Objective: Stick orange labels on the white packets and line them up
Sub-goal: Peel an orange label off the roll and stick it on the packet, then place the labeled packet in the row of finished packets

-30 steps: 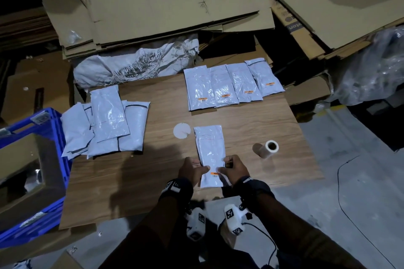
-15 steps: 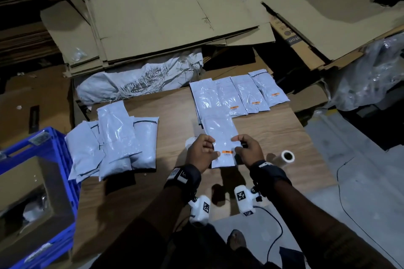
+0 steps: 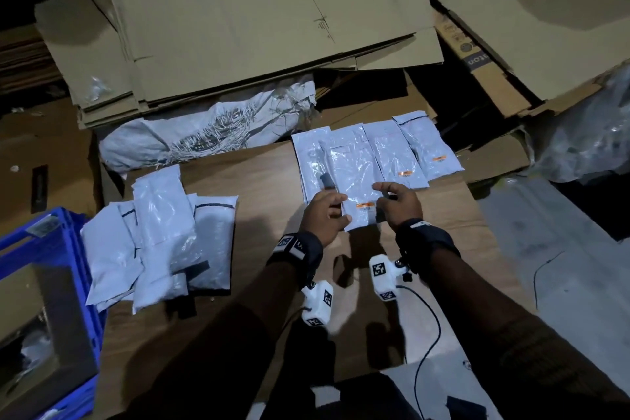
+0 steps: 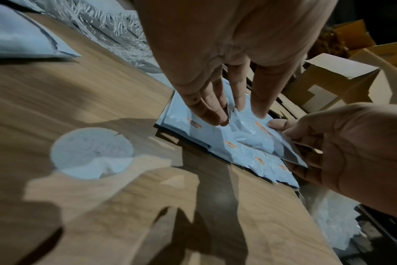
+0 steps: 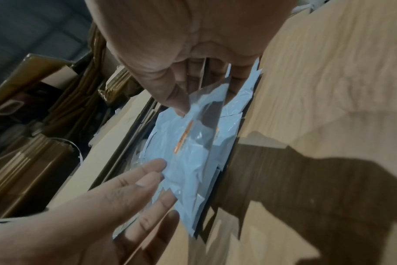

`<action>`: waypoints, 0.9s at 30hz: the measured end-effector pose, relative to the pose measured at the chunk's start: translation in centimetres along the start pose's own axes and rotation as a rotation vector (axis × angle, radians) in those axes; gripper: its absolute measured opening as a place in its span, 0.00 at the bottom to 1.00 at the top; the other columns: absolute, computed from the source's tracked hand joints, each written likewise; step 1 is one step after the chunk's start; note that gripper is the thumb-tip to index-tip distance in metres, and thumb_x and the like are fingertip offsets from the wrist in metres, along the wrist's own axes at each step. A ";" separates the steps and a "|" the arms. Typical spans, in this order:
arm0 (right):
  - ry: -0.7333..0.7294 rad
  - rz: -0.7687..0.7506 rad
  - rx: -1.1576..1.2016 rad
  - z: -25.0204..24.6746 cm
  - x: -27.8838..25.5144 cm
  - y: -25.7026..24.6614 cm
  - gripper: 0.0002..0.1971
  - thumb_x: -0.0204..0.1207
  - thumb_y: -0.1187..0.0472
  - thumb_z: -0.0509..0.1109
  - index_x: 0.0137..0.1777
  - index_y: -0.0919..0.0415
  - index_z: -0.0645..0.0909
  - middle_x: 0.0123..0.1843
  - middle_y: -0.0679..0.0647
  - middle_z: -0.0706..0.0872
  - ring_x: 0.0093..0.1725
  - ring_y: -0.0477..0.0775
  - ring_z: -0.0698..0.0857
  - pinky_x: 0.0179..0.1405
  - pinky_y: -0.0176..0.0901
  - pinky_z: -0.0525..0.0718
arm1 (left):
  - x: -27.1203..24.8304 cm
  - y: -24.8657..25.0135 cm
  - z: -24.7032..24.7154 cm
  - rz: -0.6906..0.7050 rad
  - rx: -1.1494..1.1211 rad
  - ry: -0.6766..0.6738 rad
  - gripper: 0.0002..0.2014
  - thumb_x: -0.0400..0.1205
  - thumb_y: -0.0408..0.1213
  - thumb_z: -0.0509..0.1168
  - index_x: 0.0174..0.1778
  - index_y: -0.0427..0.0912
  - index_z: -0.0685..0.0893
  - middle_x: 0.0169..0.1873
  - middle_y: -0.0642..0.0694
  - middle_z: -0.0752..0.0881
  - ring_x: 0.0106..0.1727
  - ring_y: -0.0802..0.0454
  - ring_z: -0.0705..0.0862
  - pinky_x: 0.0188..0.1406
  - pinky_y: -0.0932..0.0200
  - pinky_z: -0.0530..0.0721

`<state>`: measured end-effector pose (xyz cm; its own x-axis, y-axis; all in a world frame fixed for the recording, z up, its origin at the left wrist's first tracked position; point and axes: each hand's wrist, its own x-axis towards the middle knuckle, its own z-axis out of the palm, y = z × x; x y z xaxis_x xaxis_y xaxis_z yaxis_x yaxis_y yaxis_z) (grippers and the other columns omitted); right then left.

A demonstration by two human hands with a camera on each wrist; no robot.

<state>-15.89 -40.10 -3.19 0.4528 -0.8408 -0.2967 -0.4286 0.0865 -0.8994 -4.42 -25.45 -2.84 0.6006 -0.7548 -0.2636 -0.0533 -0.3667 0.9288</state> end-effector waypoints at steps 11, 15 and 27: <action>-0.166 -0.013 -0.175 0.6 8.6 1.2 0.27 0.69 0.81 0.69 0.68 0.65 0.84 0.70 0.61 0.85 0.70 0.60 0.85 0.75 0.54 0.81 | 8.2 -0.2 3.1 -0.069 0.154 0.025 0.28 0.79 0.30 0.78 0.76 0.39 0.80 0.81 0.45 0.70 0.73 0.43 0.79 0.70 0.48 0.82; -0.239 -0.030 -0.412 0.7 9.7 1.3 0.27 0.68 0.76 0.72 0.69 0.63 0.85 0.74 0.61 0.80 0.74 0.66 0.78 0.79 0.60 0.72 | 9.2 -1.2 3.7 -0.075 0.226 0.021 0.31 0.79 0.32 0.78 0.79 0.40 0.79 0.83 0.44 0.66 0.78 0.44 0.75 0.68 0.57 0.79; -0.259 -0.143 -0.669 1.4 6.3 2.8 0.21 0.75 0.62 0.70 0.68 0.54 0.87 0.73 0.55 0.80 0.73 0.67 0.74 0.64 0.58 0.78 | 9.4 -2.8 4.0 -0.030 0.400 -0.015 0.28 0.83 0.33 0.73 0.80 0.37 0.76 0.77 0.43 0.72 0.74 0.44 0.76 0.61 0.73 0.69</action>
<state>-13.08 -44.42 -8.04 0.6747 -0.6591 -0.3322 -0.7001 -0.4288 -0.5710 -1.79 -33.70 -9.01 0.5949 -0.7475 -0.2955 -0.3445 -0.5692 0.7465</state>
